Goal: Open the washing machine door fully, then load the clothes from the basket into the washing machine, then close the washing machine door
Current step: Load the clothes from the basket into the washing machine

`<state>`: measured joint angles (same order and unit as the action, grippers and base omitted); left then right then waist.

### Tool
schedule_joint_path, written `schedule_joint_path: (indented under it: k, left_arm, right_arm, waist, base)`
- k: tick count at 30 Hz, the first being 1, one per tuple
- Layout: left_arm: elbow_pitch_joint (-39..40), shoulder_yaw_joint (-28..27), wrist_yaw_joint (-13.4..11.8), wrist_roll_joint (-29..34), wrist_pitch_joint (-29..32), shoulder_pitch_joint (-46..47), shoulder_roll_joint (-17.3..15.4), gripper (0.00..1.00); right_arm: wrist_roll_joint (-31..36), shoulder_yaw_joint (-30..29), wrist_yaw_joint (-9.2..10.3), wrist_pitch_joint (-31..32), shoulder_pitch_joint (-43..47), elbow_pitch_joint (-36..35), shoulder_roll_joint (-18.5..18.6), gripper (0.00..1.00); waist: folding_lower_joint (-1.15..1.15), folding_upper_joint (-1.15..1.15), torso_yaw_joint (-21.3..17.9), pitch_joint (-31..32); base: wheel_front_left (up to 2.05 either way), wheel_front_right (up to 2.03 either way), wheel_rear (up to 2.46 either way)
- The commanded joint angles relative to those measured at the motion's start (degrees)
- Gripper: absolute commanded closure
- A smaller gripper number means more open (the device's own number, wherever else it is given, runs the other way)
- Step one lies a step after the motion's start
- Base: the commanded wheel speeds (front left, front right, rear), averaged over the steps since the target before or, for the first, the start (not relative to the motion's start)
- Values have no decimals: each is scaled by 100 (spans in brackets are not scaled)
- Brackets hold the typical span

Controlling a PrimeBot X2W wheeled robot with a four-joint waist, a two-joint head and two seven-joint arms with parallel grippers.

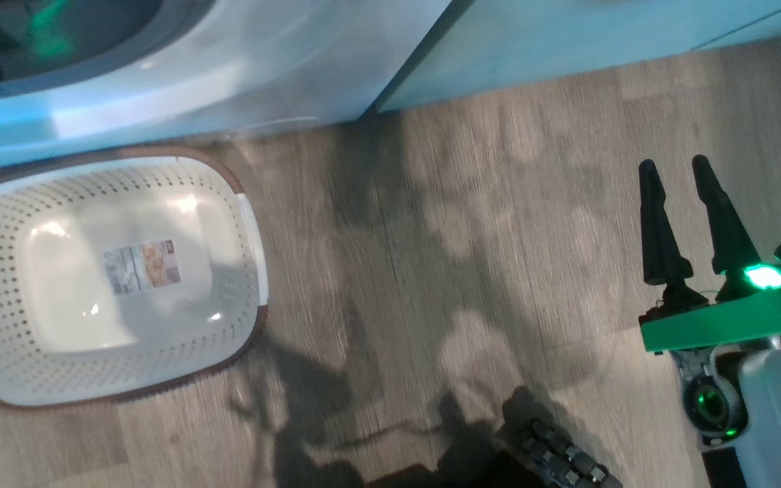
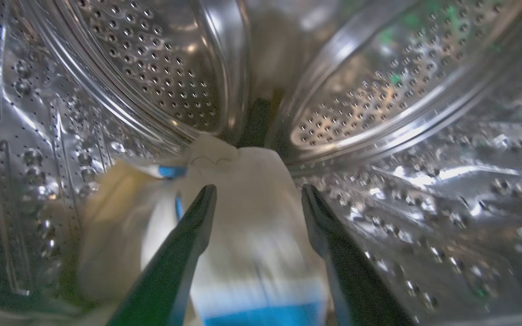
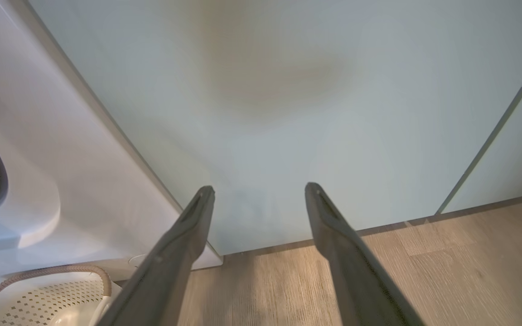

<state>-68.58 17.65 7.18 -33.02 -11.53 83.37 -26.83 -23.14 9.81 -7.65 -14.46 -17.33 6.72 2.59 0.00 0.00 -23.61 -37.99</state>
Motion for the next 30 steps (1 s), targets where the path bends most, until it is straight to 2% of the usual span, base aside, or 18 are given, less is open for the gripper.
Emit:
schedule_joint_path:
  k: [1,7,16,23,30]
  left_arm:
    - [142,58,19,-19,-40,-170,-161,0]
    - [548,347,29,-325,-212,-1100,48,0]
    - [1072,447,30,-671,-337,-2301,225,0]
    - [1831,126,29,-548,-345,-3392,320,0]
    - [2747,-541,15,-262,-346,-4592,488,0]
  right_arm:
    - [35,22,16,-54,68,-127,29,0]
    - [137,-88,16,-54,282,-71,29,0]
    - [337,-246,16,-54,649,0,29,0]
    - [463,-314,16,-54,977,56,29,0]
    - [490,-379,16,-54,1263,87,107,0]
  waist:
    - [0,0,69,200]
    - [0,0,289,746]
    - [0,0,578,1536]
    - [0,0,768,2133]
    - [0,0,947,2610]
  base:
    - [0,0,0]
    - [0,0,0]
    - [0,0,0]
    - [0,0,0]
    - [0,0,0]
